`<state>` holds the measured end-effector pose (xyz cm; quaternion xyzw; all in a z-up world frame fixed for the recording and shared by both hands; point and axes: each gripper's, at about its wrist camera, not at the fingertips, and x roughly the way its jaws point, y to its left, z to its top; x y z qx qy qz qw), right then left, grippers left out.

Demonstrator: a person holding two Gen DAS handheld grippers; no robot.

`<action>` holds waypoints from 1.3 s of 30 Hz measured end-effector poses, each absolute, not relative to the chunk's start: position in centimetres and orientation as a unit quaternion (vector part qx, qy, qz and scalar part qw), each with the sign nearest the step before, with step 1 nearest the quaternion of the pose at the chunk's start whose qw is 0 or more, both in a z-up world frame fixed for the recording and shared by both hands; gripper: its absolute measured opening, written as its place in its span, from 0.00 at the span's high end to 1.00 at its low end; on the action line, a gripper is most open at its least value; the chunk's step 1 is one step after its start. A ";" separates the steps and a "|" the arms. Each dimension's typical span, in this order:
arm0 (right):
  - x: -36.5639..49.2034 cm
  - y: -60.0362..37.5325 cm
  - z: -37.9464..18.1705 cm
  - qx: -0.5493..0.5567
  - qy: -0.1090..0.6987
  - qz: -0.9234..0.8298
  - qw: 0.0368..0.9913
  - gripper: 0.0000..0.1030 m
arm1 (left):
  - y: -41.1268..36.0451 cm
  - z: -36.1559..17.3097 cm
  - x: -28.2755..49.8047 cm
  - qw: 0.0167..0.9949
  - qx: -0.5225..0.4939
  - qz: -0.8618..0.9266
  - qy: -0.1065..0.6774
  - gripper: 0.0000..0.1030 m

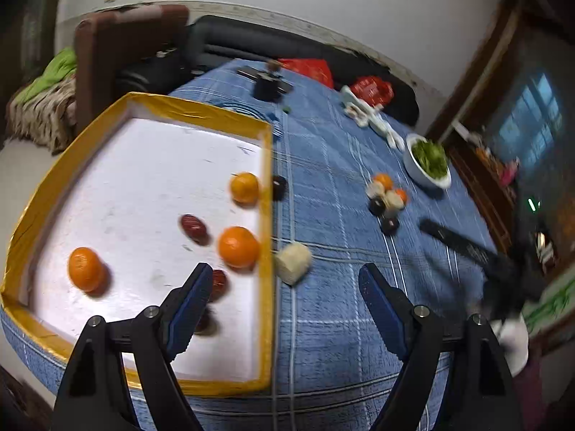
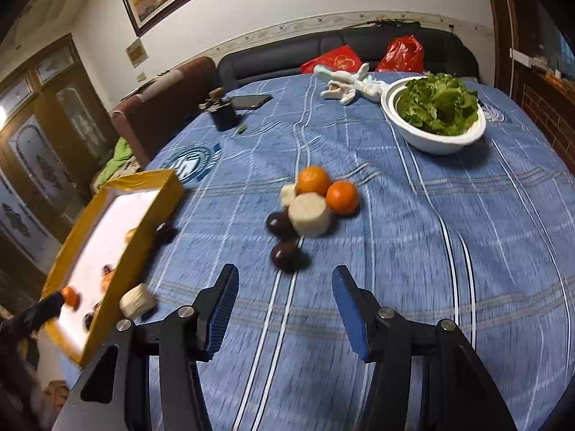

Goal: Organize fruits
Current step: 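Release the orange into the tray with the left tool while the right tool drops the date there, then grasp a dark plum beside the yam with the right tool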

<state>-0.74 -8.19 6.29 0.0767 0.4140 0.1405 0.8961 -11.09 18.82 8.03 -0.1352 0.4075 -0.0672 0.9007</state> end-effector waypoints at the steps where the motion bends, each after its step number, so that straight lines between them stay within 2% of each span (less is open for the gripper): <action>1: -0.1 -8.1 6.0 0.077 0.416 0.142 0.895 0.43 | 18.4 8.0 -11.0 0.901 -0.127 -0.069 0.409 0.20; 11: 3.0 -5.0 2.2 0.046 0.444 0.165 0.879 0.42 | 15.7 6.4 -9.7 0.896 -0.073 -0.077 0.432 0.20; 12: 3.0 -5.1 2.4 0.049 0.443 0.168 0.879 0.44 | 15.0 6.1 -9.5 0.894 -0.064 -0.084 0.436 0.20; 13: 3.0 -5.3 2.4 0.052 0.440 0.168 0.881 0.54 | 14.5 6.0 -9.2 0.892 -0.060 -0.088 0.439 0.20; 16: 3.0 -6.6 2.3 0.078 0.445 0.166 0.877 0.69 | 12.8 5.8 -8.4 0.889 -0.049 -0.101 0.445 0.20; 26: 2.9 -14.3 4.3 0.189 0.406 0.124 0.886 0.70 | 5.1 5.9 -2.0 0.897 0.029 -0.150 0.416 0.21; 28: 3.1 -15.7 4.1 0.210 0.408 0.114 0.881 0.70 | 3.1 5.0 0.1 0.892 0.064 -0.166 0.414 0.30; 30: 3.5 -16.5 4.0 0.224 0.408 0.109 0.878 0.70 | 2.1 3.9 2.1 0.886 0.081 -0.169 0.424 0.51; 39: 3.7 -15.5 4.0 0.221 0.415 0.135 0.872 0.70 | 0.8 0.9 6.1 0.869 0.088 -0.190 0.449 0.53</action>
